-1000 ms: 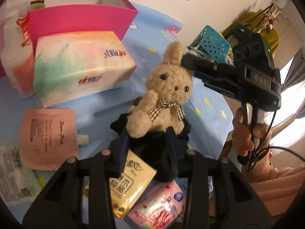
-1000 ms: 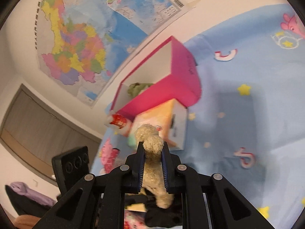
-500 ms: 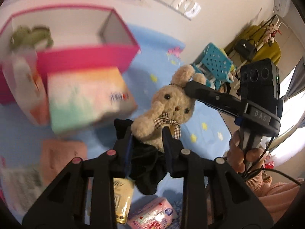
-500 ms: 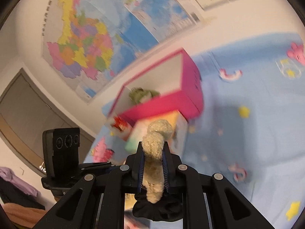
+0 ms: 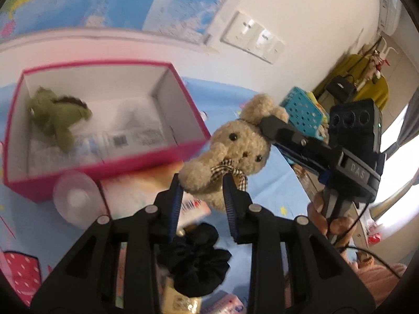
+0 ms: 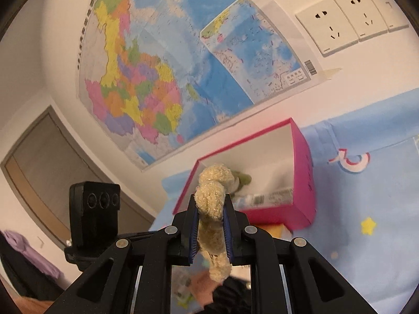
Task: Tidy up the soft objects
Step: 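Carry the beige bunny with the right gripper into the pink box and release, then grasp the black scrunchie on the cloth with the right gripper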
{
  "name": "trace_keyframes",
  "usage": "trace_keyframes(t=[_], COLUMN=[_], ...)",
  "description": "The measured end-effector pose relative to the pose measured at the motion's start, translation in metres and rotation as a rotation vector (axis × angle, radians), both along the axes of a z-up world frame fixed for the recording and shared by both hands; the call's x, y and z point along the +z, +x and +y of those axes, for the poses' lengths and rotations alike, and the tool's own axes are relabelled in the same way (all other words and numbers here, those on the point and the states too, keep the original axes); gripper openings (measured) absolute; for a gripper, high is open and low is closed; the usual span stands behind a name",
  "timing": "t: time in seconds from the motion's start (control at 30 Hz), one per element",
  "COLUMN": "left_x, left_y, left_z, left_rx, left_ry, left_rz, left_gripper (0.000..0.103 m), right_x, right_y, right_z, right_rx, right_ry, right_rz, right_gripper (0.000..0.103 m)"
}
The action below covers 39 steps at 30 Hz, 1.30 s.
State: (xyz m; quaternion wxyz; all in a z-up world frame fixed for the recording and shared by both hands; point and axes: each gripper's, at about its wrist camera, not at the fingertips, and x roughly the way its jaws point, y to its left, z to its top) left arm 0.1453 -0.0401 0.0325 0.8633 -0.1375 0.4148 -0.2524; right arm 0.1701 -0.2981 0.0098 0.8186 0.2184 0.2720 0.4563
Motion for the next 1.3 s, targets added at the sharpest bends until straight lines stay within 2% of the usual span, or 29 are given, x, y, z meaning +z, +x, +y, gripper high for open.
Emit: trace_keyframes(t=[0.13,0.3,0.57,0.63,0.67,0.7,0.73,0.77,0.8,0.87,0.97,1.2,1.3], left_x=[0.018,0.021,-0.013,-0.019,-0.02,-0.02,-0.02,-0.02,-0.019,-0.016,-0.011,0.012,0.021], left_y=[0.024,0.06,0.102,0.104,0.106,0.106,0.106,0.107,0.106,0.101,0.094,0.051,0.027], left_z=[0.009,0.012,0.014,0.014,0.014,0.014,0.014,0.014,0.015,0.015,0.016,0.011,0.009], left_rx=[0.041,0.077,0.116,0.119,0.121,0.131,0.134,0.136,0.141,0.152,0.16,0.114,0.074], left_ry=[0.044,0.112,0.197,0.203,0.208,0.219,0.225,0.23,0.229,0.235,0.233,0.224,0.203], left_rz=[-0.031,-0.02,0.079,0.093,0.096,0.096,0.094,0.096,0.097,0.083,0.058,-0.059,-0.109], left_gripper=[0.032,0.032,0.032,0.032,0.032,0.032,0.035,0.037,0.04,0.041,0.041,0.043,0.053], right_x=[0.005,0.002,-0.027,-0.032,-0.033,-0.033,-0.032,-0.031,-0.029,-0.026,-0.02,-0.011,-0.013], right_y=[0.018,0.044,0.077,0.076,0.074,0.072,0.069,0.067,0.065,0.06,0.048,0.016,-0.001], right_z=[0.01,0.023,0.05,0.056,0.057,0.058,0.059,0.058,0.058,0.055,0.048,0.029,0.022], right_rx=[-0.011,-0.03,-0.054,-0.068,-0.08,-0.094,-0.109,-0.119,-0.128,-0.133,-0.149,-0.083,-0.022], right_ry=[0.012,-0.013,-0.176,-0.25,-0.276,-0.304,-0.332,-0.346,-0.358,-0.37,-0.387,-0.364,-0.351], right_rz=[0.001,0.021,0.098,0.094,0.089,0.083,0.071,0.059,0.05,0.043,0.004,-0.052,-0.07], right_gripper=[0.017,0.018,0.02,0.023,0.028,0.035,0.037,0.039,0.047,0.052,0.054,0.054,0.055])
